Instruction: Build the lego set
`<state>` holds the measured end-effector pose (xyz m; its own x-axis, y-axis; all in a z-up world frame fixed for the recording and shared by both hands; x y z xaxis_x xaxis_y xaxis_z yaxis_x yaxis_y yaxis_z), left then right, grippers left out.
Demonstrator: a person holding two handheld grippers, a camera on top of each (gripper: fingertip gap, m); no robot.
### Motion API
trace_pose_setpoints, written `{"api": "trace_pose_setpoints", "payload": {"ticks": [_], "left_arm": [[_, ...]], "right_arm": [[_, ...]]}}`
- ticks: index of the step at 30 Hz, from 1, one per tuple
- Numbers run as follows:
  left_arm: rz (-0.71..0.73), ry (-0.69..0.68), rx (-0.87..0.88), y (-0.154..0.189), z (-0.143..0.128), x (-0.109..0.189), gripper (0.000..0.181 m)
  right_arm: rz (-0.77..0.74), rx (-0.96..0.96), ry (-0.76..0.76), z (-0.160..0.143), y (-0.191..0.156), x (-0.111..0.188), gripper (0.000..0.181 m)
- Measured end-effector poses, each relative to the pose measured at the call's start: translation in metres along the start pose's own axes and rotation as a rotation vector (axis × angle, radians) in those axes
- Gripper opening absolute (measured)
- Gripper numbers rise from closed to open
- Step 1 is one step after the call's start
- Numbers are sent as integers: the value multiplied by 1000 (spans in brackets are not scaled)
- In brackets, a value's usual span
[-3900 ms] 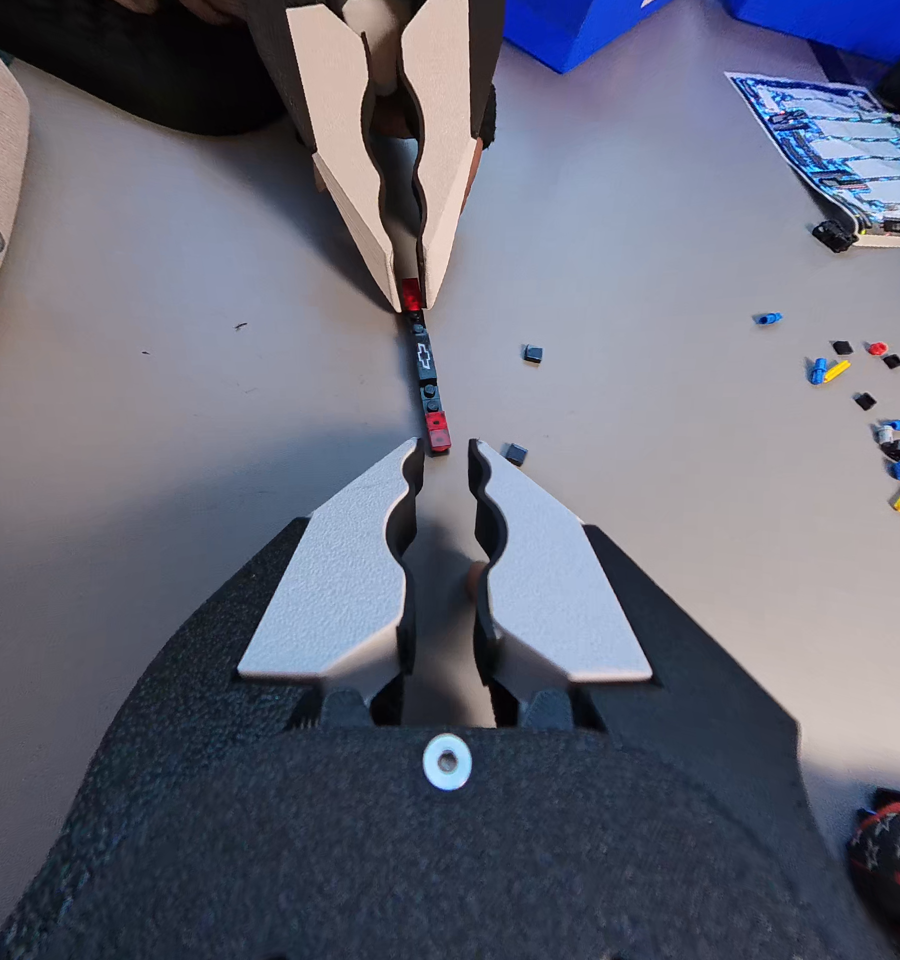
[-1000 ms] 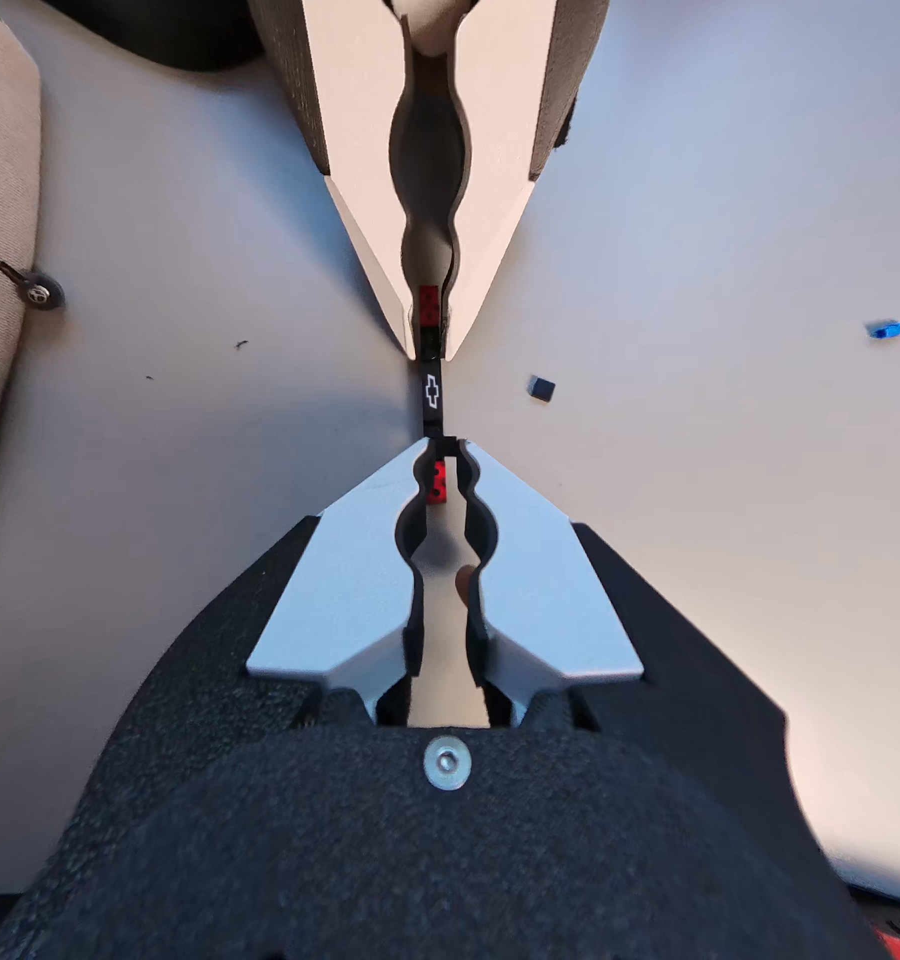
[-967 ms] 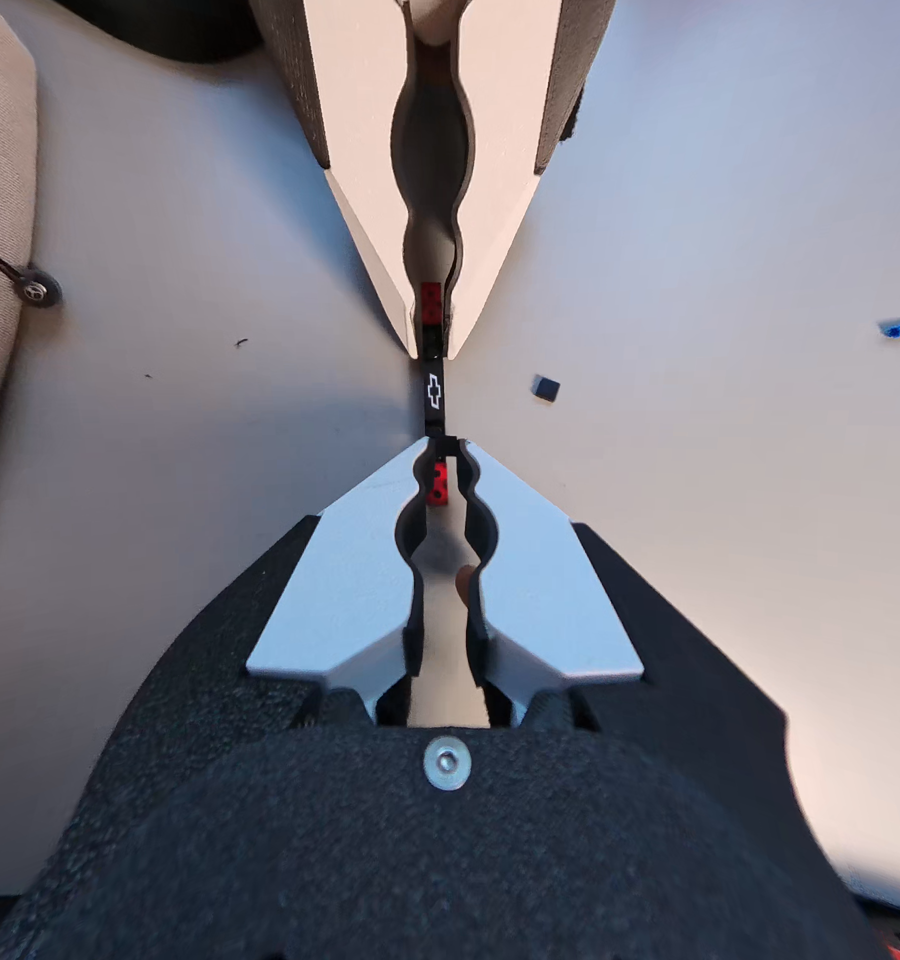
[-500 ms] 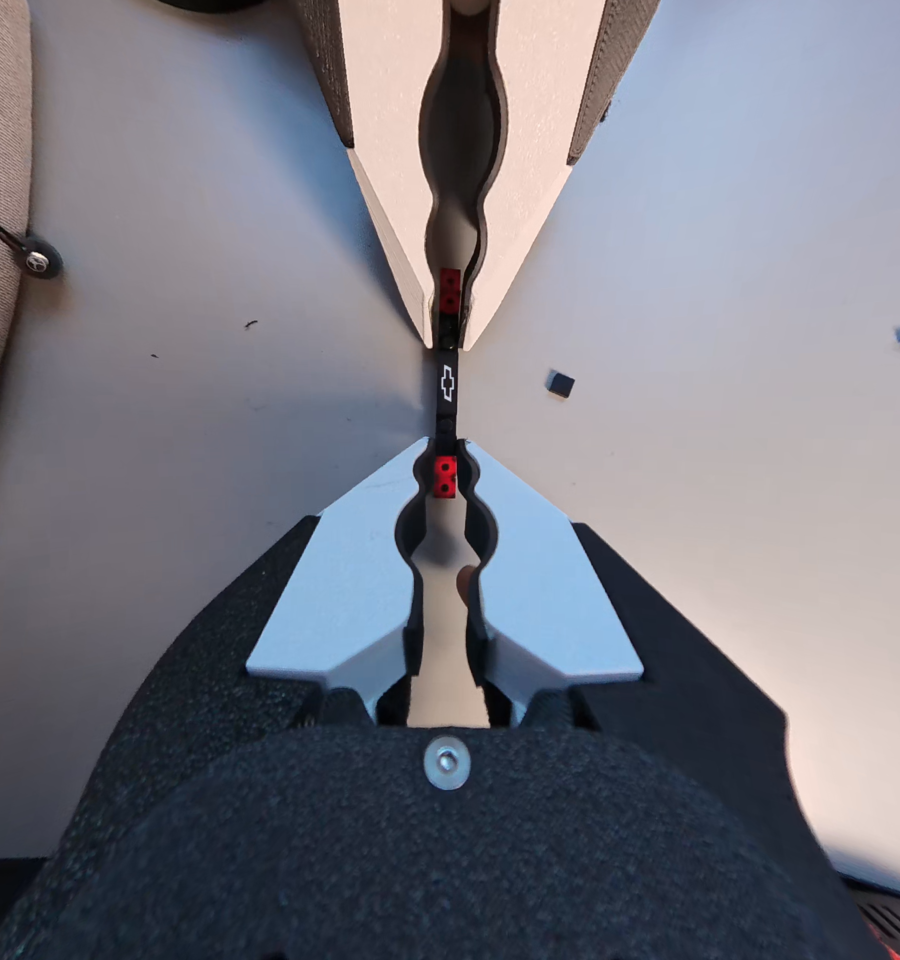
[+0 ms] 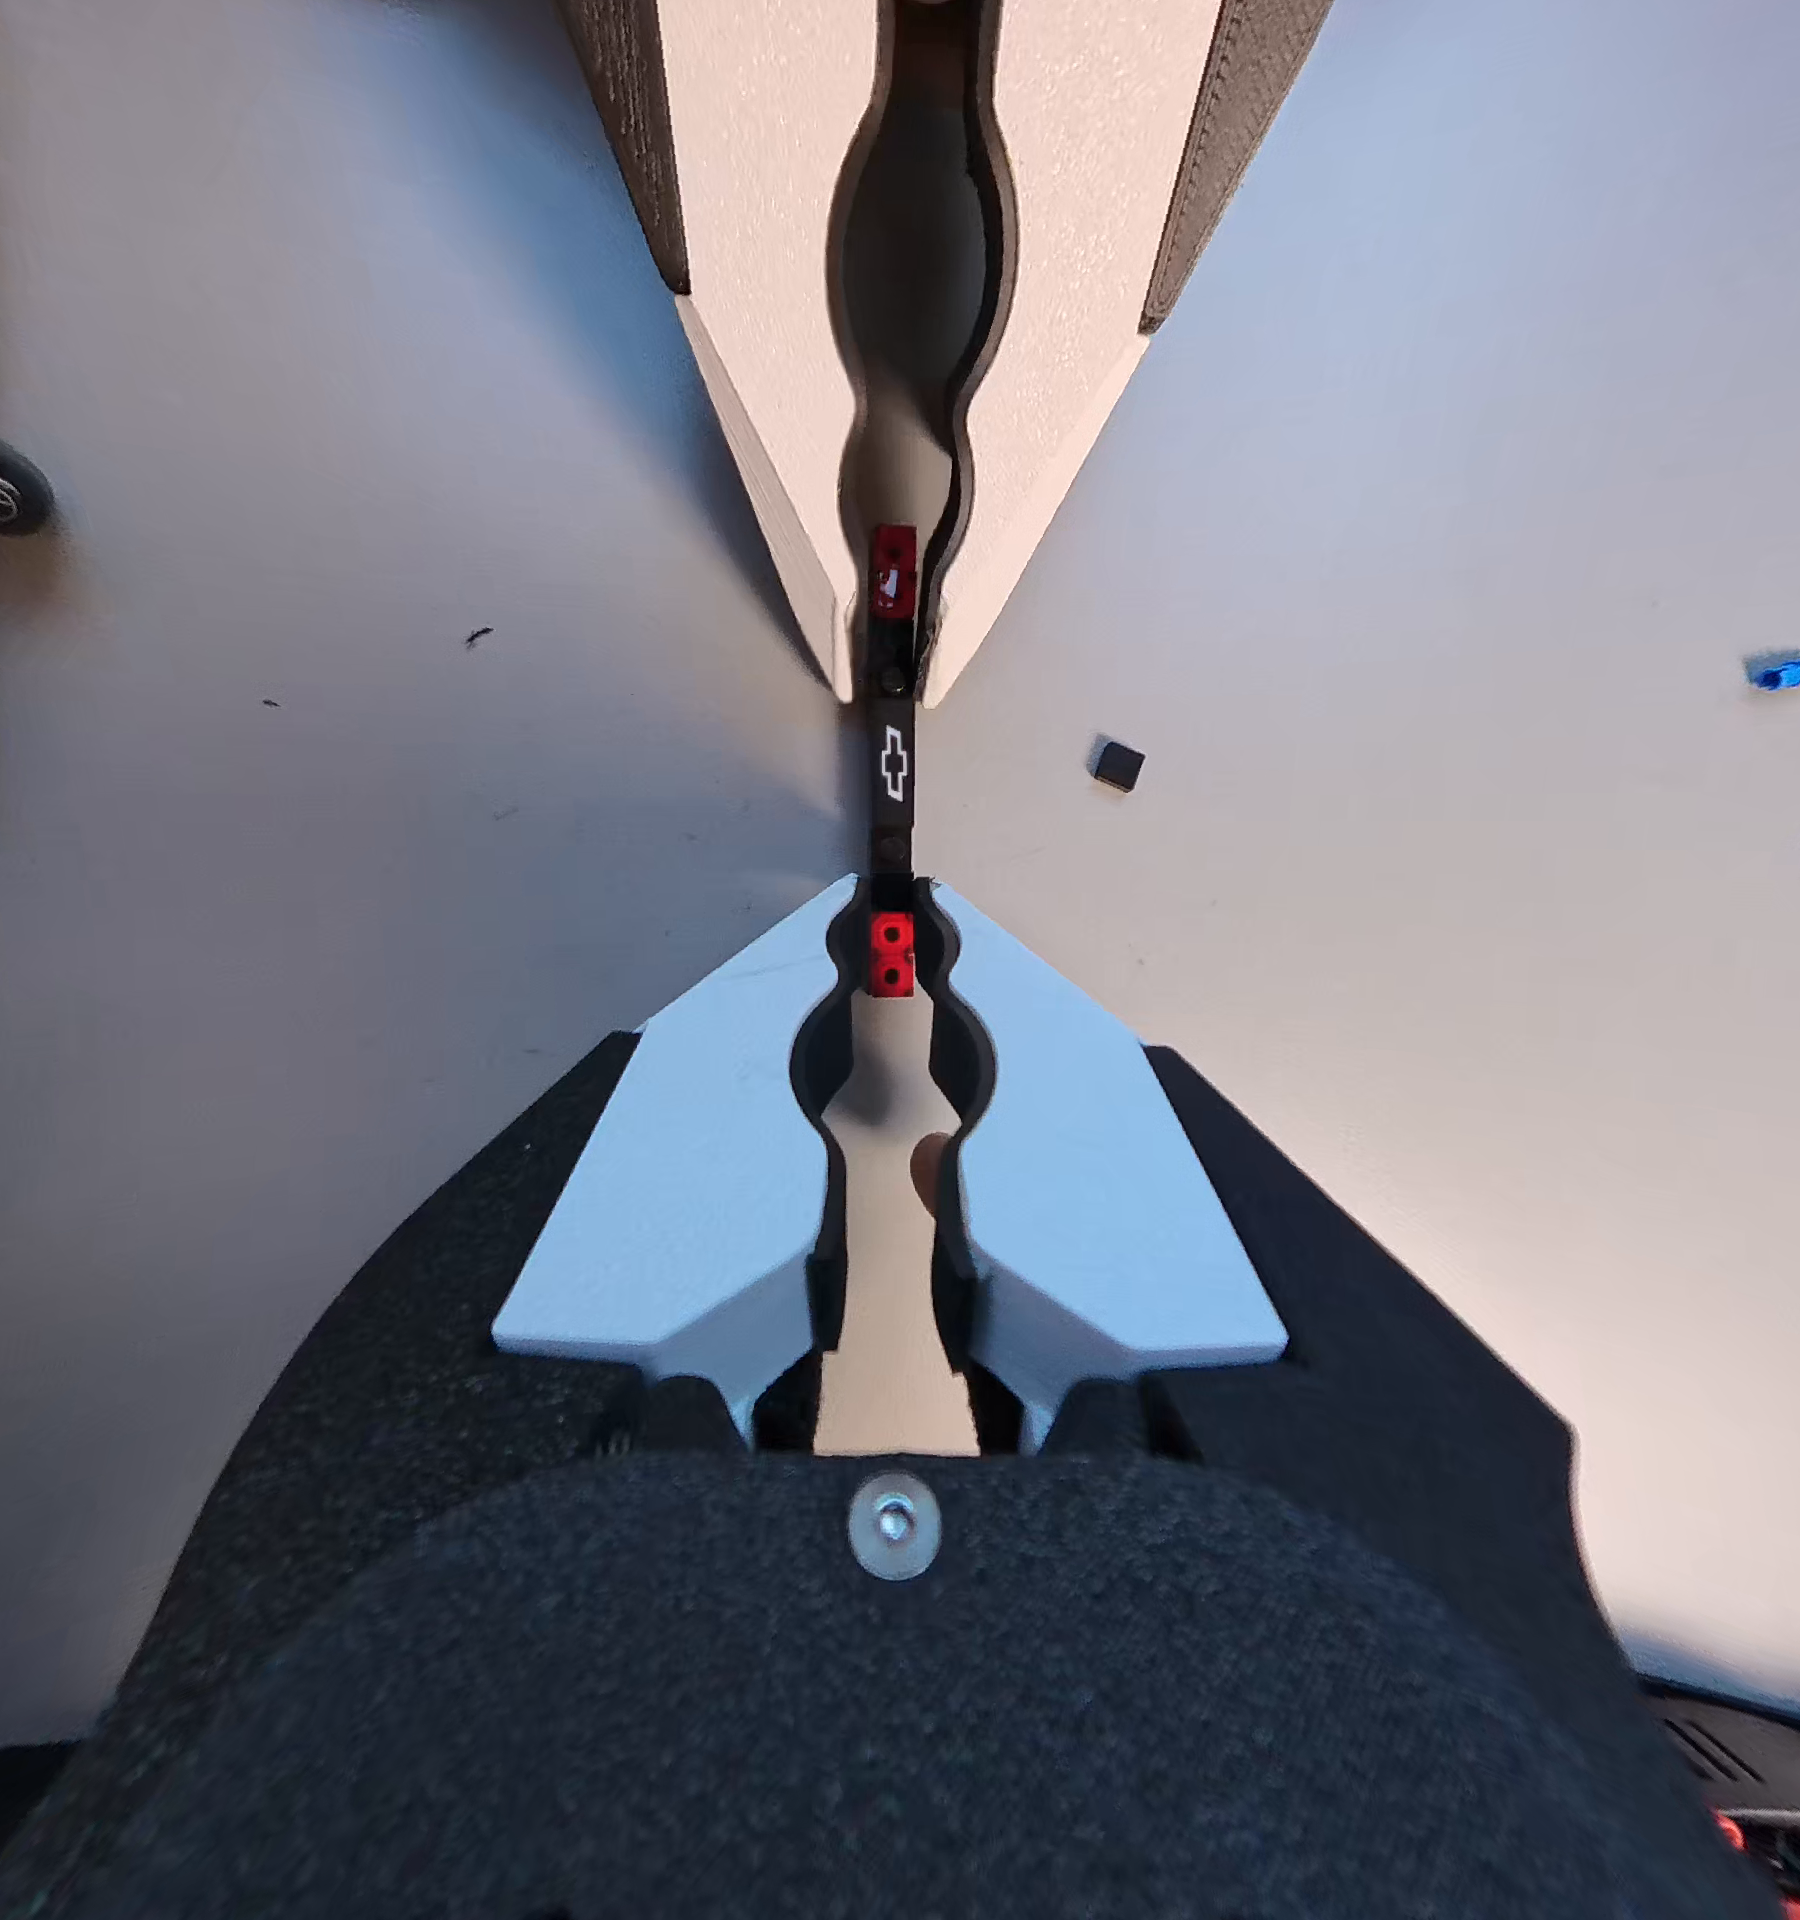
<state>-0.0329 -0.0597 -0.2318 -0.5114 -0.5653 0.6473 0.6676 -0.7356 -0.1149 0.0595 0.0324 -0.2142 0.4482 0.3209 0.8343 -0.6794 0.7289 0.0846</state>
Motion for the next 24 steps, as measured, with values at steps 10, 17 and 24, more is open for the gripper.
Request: {"api": "trace_pose_setpoints", "payload": {"ticks": [10,17,24], "left_arm": [[9,10,31,-3,0,0,8],[5,-6,53,-5,-4,4,9],[-15,-1,88,-11,-10,16,17]], "right_arm": [[7,-15,19,-1,0,0,5],[11,-27,19,-1,1,-1,5],[3,-33,19,-1,0,-1,5]]}}
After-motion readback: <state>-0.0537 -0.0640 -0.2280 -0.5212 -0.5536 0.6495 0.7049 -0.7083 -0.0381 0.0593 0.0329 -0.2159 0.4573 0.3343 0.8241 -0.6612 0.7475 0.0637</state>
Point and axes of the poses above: each gripper's, where its closed fingertips meet, x back along the fingers, z out of its top, y = z × x across the jaws, the point moved 8 cm from there along x, back along the fingers, and after that the axes turned 5 degrees about -x, right-handed, at the moved point
